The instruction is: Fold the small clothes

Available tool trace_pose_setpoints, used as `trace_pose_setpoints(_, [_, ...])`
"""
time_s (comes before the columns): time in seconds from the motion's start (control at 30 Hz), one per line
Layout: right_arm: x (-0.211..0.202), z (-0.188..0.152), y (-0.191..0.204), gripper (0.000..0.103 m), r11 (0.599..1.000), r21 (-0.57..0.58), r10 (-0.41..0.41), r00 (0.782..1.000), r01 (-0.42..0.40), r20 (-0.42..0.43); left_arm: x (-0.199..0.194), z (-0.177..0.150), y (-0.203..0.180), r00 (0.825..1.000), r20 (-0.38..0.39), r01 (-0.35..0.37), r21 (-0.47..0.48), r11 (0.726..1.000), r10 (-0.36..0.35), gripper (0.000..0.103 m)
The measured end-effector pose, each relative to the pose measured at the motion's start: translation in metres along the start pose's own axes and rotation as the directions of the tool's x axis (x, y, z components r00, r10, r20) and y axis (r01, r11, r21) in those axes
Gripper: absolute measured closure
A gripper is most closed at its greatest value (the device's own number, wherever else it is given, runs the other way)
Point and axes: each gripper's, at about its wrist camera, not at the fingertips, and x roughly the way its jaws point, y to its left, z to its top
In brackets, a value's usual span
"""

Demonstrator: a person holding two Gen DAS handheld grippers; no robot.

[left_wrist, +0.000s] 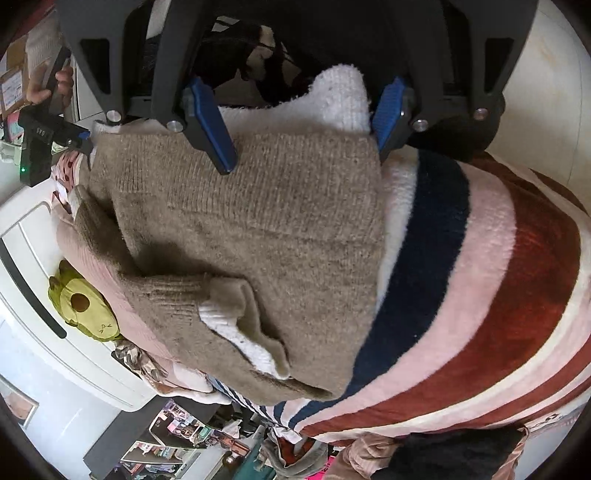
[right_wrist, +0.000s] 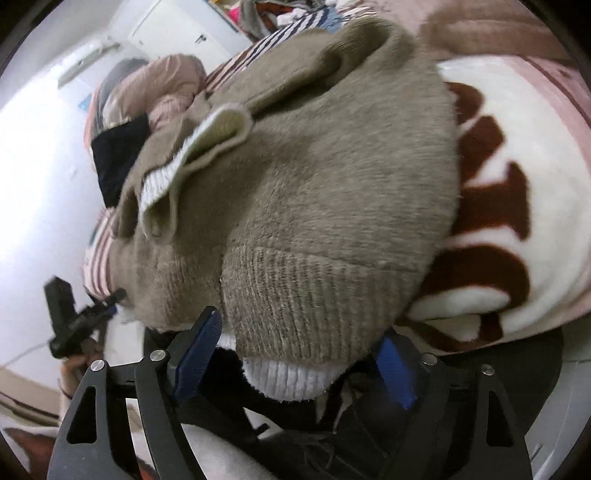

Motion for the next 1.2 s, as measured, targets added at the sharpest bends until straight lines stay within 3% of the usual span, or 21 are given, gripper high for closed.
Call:
trace_pose_setpoints(0.07, [0.0, -0.002, 0.005, 0.031, 0.999, -0.011, 0.043, 0.999, -0.043, -0.004, -0.002, 0.0, -0.003, 1.0, -0.004, 0.029, 0.009, 1.0, -0.029, 0.048])
trace_pose_setpoints(0.13, [0.0, -0.002, 0.008, 0.044, 0.996, -0.006, 0.094, 0.996, -0.094, 0.0, -0.002, 0.001, -0.005, 0.999, -0.004, 0.045, 0.001, 0.999, -0.045, 0.056])
trace_pose_setpoints(0.2, [0.005, 0.002, 0.013, 0.05, 0.994, -0.007, 0.107, 0.994, -0.107, 0.012, -0.002, 0.001, -0.006, 0.998, 0.0, 0.065, -0.012, 0.998, -0.065, 0.067])
trace_pose_setpoints(0.27, [0.008, 0.004, 0.019, 0.064, 0.996, -0.019, 0.09, 0.996, -0.089, 0.021, -0.003, 0.003, -0.011, 0.997, 0.008, 0.071, 0.0, 0.997, -0.071, 0.073])
trace_pose_setpoints(0.3, [0.009, 0.005, 0.022, 0.081, 0.996, -0.027, 0.088, 0.996, -0.087, 0.024, -0.004, 0.003, -0.015, 0.998, 0.011, 0.067, 0.011, 0.998, -0.067, 0.075])
trace_pose_setpoints(0.33, [0.009, 0.007, 0.026, 0.087, 0.995, -0.034, 0.094, 0.995, -0.093, 0.028, -0.007, 0.004, -0.019, 0.998, 0.018, 0.057, 0.026, 0.998, -0.058, 0.076])
trace_pose_setpoints(0.67, [-0.018, 0.013, 0.034, 0.091, 0.982, -0.045, 0.187, 0.978, -0.183, 0.098, -0.044, 0.023, -0.056, 0.991, 0.132, 0.006, 0.169, 0.986, -0.028, 0.081])
trace_pose_setpoints(0.93, [-0.052, 0.016, 0.051, 0.093, 0.969, -0.121, 0.237, 0.954, -0.217, 0.182, -0.07, 0.046, -0.088, 0.971, 0.238, -0.041, 0.263, 0.964, -0.024, 0.09])
trace_pose_setpoints(1.2, [-0.074, 0.014, 0.066, 0.1, 0.945, -0.182, 0.308, 0.923, -0.27, 0.232, -0.092, 0.047, -0.109, 0.951, 0.306, -0.053, 0.309, 0.95, -0.047, 0.094])
